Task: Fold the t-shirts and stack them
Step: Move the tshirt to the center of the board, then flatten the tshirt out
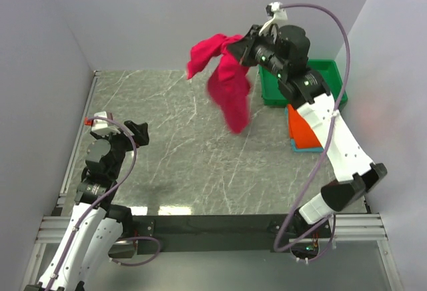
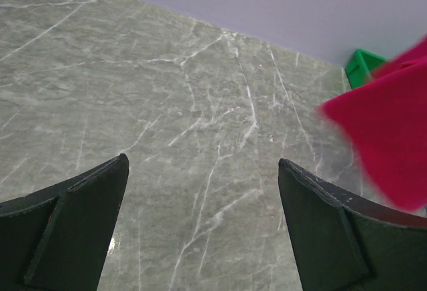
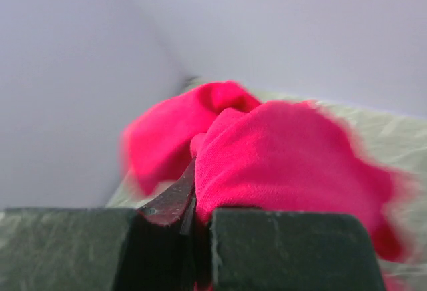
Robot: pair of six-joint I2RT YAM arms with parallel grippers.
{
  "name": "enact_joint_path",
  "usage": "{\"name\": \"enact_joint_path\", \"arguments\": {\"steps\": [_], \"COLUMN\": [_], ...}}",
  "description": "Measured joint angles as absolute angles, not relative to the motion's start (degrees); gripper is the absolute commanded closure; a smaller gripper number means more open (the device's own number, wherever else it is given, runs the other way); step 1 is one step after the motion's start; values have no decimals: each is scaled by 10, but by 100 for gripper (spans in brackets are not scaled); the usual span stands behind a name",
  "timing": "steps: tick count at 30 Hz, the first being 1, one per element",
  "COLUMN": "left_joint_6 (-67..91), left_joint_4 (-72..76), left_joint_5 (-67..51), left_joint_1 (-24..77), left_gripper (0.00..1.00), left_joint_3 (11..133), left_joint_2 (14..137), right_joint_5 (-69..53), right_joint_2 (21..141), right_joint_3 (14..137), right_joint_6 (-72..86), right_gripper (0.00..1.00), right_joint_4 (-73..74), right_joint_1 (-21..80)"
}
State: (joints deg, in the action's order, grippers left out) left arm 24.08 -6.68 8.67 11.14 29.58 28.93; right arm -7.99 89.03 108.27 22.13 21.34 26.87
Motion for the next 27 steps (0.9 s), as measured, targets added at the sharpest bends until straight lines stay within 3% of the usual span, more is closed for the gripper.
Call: {"name": "enact_joint_path", "arguments": {"steps": [5,8,9,11,12,20,27], "left_joint_6": [241,241,241,242,242,263,352], "left_joint_4": [-66,-62,-62,-62,-59,-76,-124], "left_joint_5": [52,27,17,-1,-12,-74,-56], "left_joint_1": [111,111,111,111,111,131,212], "left_gripper": [1,1,1,1,1,1,1], "left_joint_3": [291,287,285,284,284,291,293], "left_joint_2": [279,279,281,291,300,406,429], "right_joint_5": [-103,-84,-71,-38,-24,37,-6], "right_joint_2": [838,817,815,823,830,843,754], "right_joint_3": [983,875,845,786,768,625,560], "right_joint_6": [258,279,284,301,304,295,236], "right_gripper": [97,73,56,41,28,19,29], "right_joint_4": [186,157,156,167,176,237,230], "right_joint_1": [305,309,308,301,295,250,281]}}
